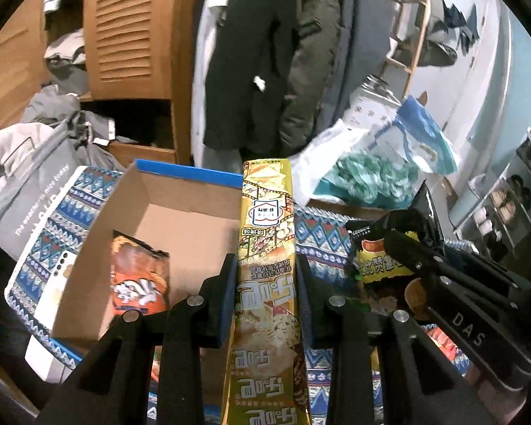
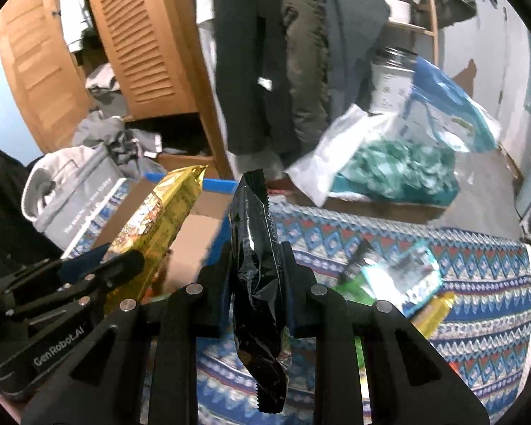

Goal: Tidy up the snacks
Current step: 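Carry the yellow package and black bag over the cardboard box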

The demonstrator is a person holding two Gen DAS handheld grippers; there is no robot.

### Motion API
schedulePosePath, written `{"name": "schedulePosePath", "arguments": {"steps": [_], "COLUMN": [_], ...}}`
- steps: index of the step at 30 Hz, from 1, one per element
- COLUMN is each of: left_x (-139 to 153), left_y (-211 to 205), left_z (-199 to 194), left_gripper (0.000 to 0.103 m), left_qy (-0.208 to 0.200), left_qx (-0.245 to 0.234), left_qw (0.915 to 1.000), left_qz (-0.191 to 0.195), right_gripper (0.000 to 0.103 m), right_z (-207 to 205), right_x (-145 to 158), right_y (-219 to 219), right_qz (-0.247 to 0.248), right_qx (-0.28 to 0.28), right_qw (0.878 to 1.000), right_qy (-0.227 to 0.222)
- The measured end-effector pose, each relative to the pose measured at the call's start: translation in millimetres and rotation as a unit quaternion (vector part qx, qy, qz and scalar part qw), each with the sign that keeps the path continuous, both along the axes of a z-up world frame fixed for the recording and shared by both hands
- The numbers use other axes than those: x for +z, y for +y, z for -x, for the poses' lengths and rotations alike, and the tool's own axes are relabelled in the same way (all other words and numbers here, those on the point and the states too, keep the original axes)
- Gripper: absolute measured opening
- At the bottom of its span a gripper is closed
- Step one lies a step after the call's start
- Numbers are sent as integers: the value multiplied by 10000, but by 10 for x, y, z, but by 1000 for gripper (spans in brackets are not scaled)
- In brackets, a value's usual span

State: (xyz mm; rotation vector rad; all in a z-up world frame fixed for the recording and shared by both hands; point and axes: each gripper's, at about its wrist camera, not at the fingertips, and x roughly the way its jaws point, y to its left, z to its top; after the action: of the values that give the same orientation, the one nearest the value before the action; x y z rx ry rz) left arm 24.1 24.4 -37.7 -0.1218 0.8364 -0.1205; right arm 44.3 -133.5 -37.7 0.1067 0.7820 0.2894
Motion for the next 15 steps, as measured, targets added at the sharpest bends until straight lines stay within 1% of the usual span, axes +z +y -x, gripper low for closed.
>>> {"name": "schedulePosePath", "arguments": {"steps": [5,15], "left_x": [-5,-157], "left_y": [325,878], "left_z": [-12,-52], "left_gripper": [31,31], "left_qy": [1,131], "left_qx": [271,746], "left_qw": [9996,9971], "left_qz": [60,72], "right_gripper": [22,23], "right_z": [-63,-226], "right_x": [38,-11], "right_y": [303,986], "right_qz": [7,-142], "right_qx": [222,715], "right_qw": [9998,9971], "right_qy": [-16,196]}}
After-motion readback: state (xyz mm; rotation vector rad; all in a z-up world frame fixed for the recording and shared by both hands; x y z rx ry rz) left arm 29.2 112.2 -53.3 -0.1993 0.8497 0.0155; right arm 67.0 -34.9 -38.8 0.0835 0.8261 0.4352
